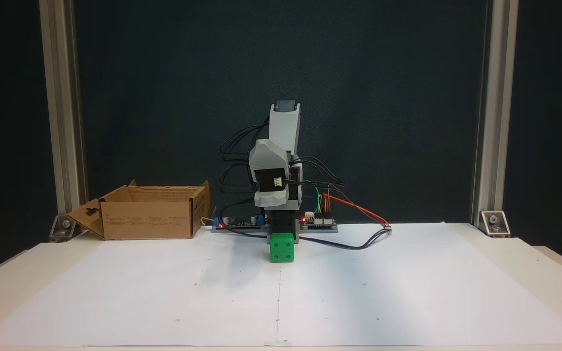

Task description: Grasp a green dice and put it in the bin.

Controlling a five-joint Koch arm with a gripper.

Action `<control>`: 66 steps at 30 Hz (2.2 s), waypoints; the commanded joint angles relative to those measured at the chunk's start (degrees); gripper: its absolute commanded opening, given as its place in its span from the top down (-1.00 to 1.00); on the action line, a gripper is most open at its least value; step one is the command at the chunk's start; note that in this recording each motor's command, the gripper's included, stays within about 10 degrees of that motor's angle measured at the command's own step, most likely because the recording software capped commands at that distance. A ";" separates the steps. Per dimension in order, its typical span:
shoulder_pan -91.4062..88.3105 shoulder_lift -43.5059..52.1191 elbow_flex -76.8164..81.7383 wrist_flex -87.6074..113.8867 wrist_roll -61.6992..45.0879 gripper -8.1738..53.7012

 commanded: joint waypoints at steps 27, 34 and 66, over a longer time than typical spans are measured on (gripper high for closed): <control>0.00 5.98 2.37 -2.99 -2.29 -0.66; 0.00 5.98 2.37 -2.99 -2.37 -0.66; -0.09 6.15 -19.51 39.44 -2.46 -0.67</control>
